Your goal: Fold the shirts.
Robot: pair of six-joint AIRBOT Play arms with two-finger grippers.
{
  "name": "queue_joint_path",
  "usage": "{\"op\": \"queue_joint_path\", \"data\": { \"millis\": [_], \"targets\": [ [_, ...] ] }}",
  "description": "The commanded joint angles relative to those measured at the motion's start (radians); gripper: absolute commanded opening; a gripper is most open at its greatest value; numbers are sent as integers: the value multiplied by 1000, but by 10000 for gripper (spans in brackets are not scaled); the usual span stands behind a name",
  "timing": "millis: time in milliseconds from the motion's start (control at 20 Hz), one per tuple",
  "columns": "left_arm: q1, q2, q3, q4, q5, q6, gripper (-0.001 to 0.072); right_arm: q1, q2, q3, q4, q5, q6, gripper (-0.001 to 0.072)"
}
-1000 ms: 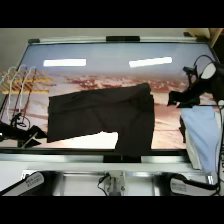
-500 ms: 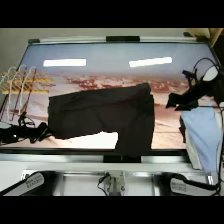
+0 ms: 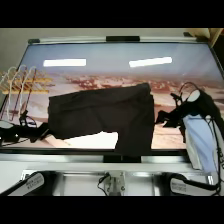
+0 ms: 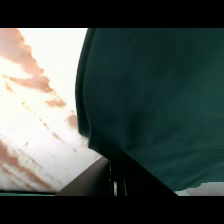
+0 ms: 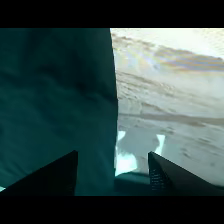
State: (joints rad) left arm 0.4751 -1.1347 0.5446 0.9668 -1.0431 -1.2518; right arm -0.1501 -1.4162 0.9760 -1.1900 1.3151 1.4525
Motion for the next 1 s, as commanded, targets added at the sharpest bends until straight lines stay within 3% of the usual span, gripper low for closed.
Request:
{"op": "queue_joint_path", "data": {
  "millis": [0,250,350,400,600,750,850,950],
  "targets": [
    [-1,71,1,-11,-19,10,37,30,-3,-91,83,-167,-8,556],
    [-2,124,1,-45,-27,10,37,164,-64,-91,90,-291,37,550],
    [-2,131,6,-79,-29,11,37,195,-63,-77,90,-314,68,108],
    [-2,139,26,-86,-43,15,37,196,-63,-46,90,-288,71,82],
    [-2,258,333,-114,-111,38,36,179,74,212,81,-189,-56,81],
    [-2,423,758,-201,22,63,36,171,296,526,46,-217,-233,81],
    [0,510,1003,-197,145,61,36,171,448,711,43,-327,-223,81],
    [0,584,1154,-197,230,-13,36,171,588,814,60,-473,-177,81]
  ]
}}
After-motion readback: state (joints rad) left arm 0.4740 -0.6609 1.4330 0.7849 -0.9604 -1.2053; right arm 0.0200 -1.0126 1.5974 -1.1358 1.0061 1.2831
